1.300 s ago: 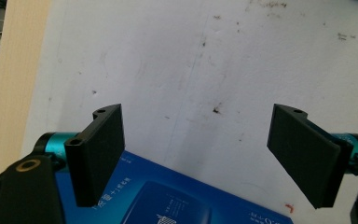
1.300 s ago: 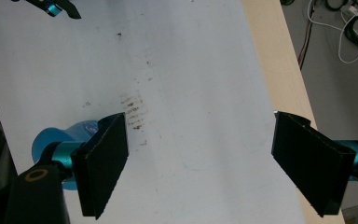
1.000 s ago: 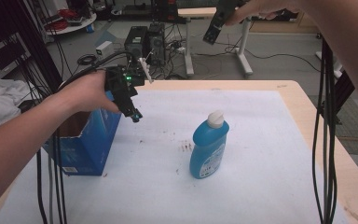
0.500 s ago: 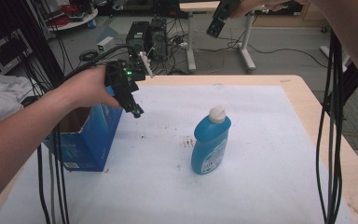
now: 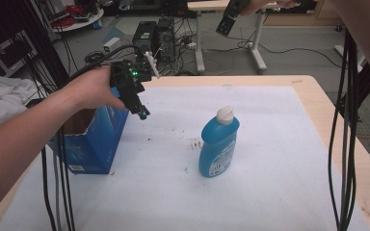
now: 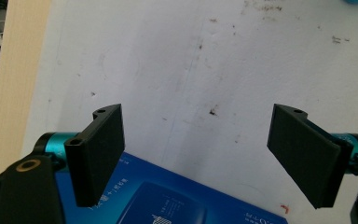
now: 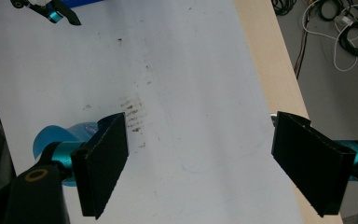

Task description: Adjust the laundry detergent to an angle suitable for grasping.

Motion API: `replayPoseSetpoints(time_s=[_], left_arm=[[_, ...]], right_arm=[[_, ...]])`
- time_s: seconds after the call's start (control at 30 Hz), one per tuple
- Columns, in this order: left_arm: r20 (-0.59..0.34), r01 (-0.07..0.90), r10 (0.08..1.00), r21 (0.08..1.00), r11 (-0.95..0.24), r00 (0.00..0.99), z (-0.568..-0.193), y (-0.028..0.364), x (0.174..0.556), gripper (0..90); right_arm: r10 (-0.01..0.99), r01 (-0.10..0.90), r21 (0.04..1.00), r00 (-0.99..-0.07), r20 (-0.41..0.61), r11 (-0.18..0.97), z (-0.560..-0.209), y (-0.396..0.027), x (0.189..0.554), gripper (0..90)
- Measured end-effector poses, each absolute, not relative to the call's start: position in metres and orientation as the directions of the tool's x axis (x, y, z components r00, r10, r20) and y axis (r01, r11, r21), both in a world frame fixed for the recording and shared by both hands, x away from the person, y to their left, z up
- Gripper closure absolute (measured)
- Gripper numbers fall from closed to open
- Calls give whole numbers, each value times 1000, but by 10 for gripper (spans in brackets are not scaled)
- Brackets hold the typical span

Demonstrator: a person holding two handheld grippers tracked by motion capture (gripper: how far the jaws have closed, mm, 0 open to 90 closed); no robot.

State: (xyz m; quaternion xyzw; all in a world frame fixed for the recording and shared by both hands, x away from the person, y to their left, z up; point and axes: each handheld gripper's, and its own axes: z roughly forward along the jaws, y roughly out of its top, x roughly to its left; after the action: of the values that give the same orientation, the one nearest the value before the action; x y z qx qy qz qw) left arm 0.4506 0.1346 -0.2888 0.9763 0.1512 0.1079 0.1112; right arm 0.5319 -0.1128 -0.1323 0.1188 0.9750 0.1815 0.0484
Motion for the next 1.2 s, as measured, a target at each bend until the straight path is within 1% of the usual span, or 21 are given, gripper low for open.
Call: replayPoseSetpoints(time_s=[0.37,0.47,0.5,0.67,0.7,0.8,1.2], left_arm=[[180,266,317,260,-928,931,-286,134,448,190],[182,264,321,279,-923,929,-282,134,445,190],[179,261,323,300,-917,929,-279,133,442,190],[180,239,306,316,-918,935,-273,131,435,190],[170,246,318,345,-906,932,-271,130,431,190],[157,244,318,369,-897,935,-267,129,428,189],[133,229,308,414,-881,942,-268,122,412,189]], right_arm=[[244,209,361,-968,-54,909,-133,-111,532,183],[248,213,364,-967,-53,907,-133,-113,533,183],[247,211,364,-968,-54,907,-133,-114,533,182],[255,218,370,-966,-52,903,-133,-115,535,183],[254,218,369,-966,-52,904,-133,-116,535,182],[256,219,367,-965,-55,904,-133,-116,536,182],[267,229,366,-962,-54,902,-135,-122,538,182]])
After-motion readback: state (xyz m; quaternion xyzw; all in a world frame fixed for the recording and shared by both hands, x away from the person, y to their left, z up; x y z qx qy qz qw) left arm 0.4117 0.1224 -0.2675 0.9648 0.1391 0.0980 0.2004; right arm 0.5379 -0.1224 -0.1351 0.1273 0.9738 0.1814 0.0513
